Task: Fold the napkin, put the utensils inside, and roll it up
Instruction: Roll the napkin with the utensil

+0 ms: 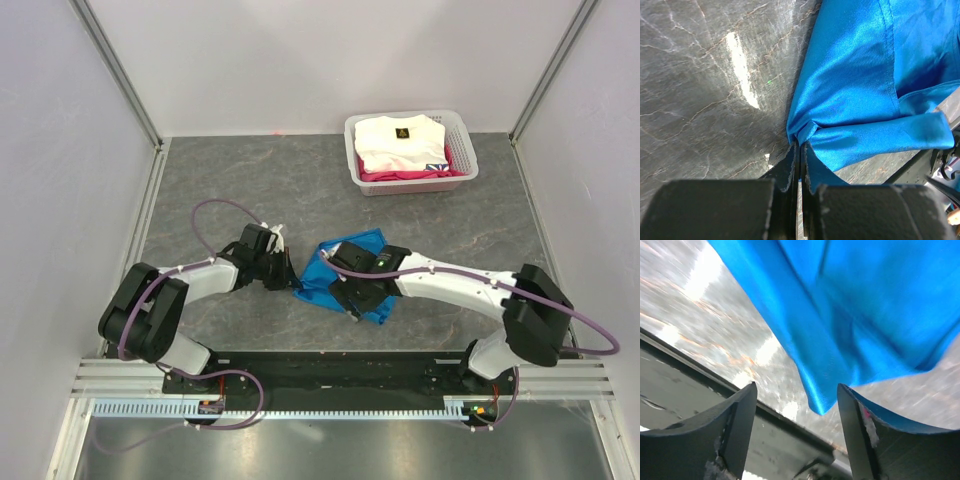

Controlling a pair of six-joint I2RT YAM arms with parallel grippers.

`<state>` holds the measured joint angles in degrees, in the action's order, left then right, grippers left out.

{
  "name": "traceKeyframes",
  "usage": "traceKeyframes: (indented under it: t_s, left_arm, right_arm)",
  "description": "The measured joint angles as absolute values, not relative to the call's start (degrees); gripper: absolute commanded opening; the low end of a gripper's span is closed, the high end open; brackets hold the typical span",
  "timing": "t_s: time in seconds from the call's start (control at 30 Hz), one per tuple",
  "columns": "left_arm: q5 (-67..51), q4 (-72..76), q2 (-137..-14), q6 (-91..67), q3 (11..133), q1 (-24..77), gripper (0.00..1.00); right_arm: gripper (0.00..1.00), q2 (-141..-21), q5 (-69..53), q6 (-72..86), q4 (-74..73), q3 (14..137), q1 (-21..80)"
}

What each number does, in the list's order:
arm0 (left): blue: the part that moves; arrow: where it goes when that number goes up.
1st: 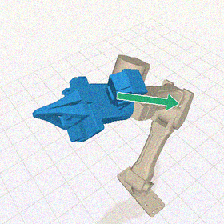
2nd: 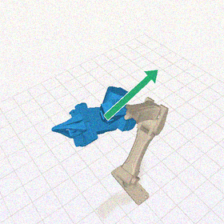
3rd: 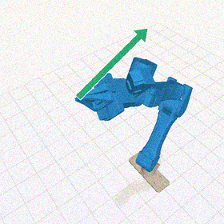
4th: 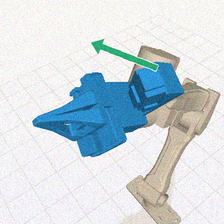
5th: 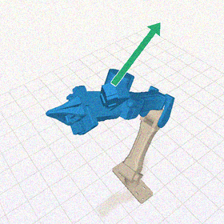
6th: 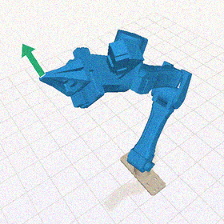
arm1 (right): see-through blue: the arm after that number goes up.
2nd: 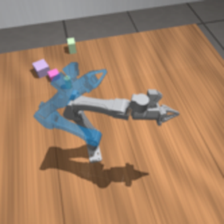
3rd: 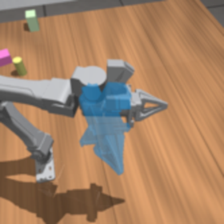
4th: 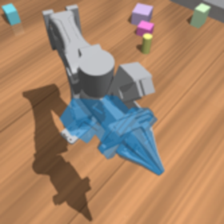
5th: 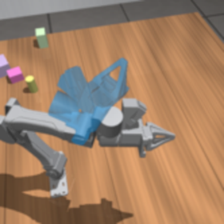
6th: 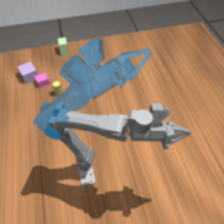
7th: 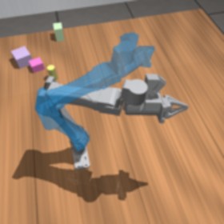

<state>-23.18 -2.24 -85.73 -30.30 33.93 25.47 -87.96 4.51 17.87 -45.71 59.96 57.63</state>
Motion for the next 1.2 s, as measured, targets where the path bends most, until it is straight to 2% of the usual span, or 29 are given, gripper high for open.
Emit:
traceKeyframes:
  t_s: [0.33,0.53,0.7,0.8,1.03,1.2]
  left_arm:
    - [-23.8,-3.6,-86.6,-30.3,35.0,25.5,0.02]
    - [-24.5,-4.3,-87.4,-30.3,35.8,25.5,0.02]
    - [-24.7,-4.3,-87.7,-30.3,36.0,25.5,0.02]
    - [-24.9,-4.3,-87.9,-30.3,36.1,25.5,0.02]
    - [-25.9,-4.4,-88.6,-30.3,36.5,25.4,0.02]
    - [-25.9,-4.4,-88.6,-30.3,36.5,25.4,0.02]
  right_arm:
    - [0.73,-87.8,15.8,8.6,-35.8,64.9,65.5]
    - [0.6,-93.5,14.2,4.6,-29.1,64.9,66.5]
    - [0.55,-96.5,13.1,3.2,-27.1,64.9,66.5]
    - [0.55,-97.5,12.5,3.1,-26.4,64.6,66.5]
    - [0.66,-98.9,13.0,2.5,-24.9,62.5,66.5]
    - [0.67,-99.8,14.6,1.6,-23.4,61.4,66.5]
